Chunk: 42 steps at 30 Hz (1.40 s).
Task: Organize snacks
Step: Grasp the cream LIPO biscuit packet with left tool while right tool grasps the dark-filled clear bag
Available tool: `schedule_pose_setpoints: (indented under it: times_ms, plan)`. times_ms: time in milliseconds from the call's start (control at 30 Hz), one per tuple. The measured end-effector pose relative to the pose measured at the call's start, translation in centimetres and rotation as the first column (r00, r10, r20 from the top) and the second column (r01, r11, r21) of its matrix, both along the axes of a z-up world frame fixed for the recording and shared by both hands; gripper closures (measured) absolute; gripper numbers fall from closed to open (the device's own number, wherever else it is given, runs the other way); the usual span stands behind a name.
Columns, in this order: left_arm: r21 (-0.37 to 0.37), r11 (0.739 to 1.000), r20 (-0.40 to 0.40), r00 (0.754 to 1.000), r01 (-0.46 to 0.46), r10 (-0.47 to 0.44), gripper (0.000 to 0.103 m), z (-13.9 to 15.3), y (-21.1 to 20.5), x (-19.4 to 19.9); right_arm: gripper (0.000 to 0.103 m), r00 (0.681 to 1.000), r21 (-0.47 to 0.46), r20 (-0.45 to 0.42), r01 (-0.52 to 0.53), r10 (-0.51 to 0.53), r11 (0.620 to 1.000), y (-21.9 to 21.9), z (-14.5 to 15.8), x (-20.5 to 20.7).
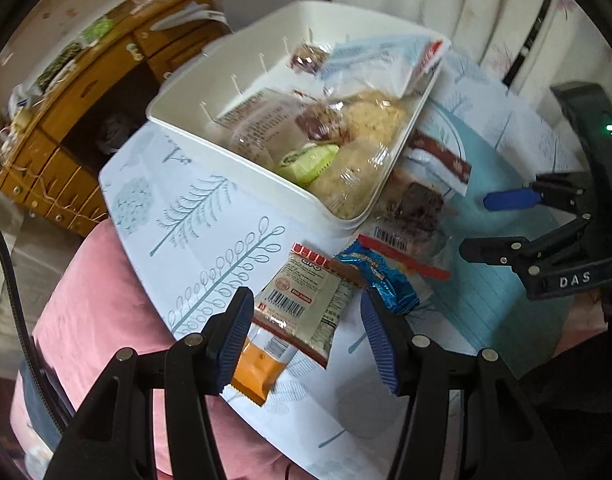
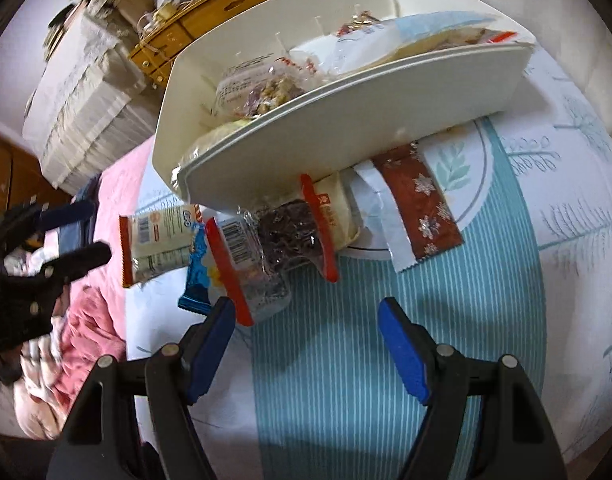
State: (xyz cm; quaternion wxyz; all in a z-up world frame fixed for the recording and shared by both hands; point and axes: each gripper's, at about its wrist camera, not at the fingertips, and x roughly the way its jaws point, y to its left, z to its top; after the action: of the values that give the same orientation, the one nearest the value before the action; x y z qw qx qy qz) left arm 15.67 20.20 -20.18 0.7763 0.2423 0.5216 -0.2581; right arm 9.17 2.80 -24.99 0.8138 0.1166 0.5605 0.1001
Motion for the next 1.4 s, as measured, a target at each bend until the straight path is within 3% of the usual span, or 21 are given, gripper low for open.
schedule_pose_setpoints:
  times_ms: [200,400,667,967,1233,1400]
  plan:
    - [0.071,0.994,-0.059,0.995,0.085,-0.081,0.030,-2.3,-1.5,1.0,0.028,0.987,-0.086,0.135,-0.070,0.081,0.994,1.4,0.4,0.1]
    - [0.130,0.982,-0.101,0.987,0.136,-0.124,0.025,-4.8,-2.4,1.3,0.028,0.970,-0.156,0.205,-0.096,0.127,0.983,1.6,0.2,0.7]
    - [0.244,0.950,-0.090,0.980,0.195,-0.178,0.023,-7.7,-3.0,1.2,0.029,0.955,-0.193,0.217,-0.162,0.203,0.968,2.8,-0.6,1.7]
    - [0.257,0.943,-0.064,0.977,0.214,-0.204,0.023,-9.0,-3.0,1.5,0.037,0.940,-0.216,0.191,-0.239,0.281,0.947,4.5,-1.7,2.2]
    - [0.179,0.958,-0.080,0.974,0.222,-0.211,0.047,-8.8,-2.8,1.8,0.057,0.947,-0.239,0.175,-0.224,0.269,0.945,3.7,-1.9,2.6]
    - [0.155,0.973,-0.075,0.984,0.170,-0.160,0.057,-8.8,-2.4,1.6,0.061,0.949,-0.230,0.165,-0.227,0.268,0.946,3.2,-1.9,2.7]
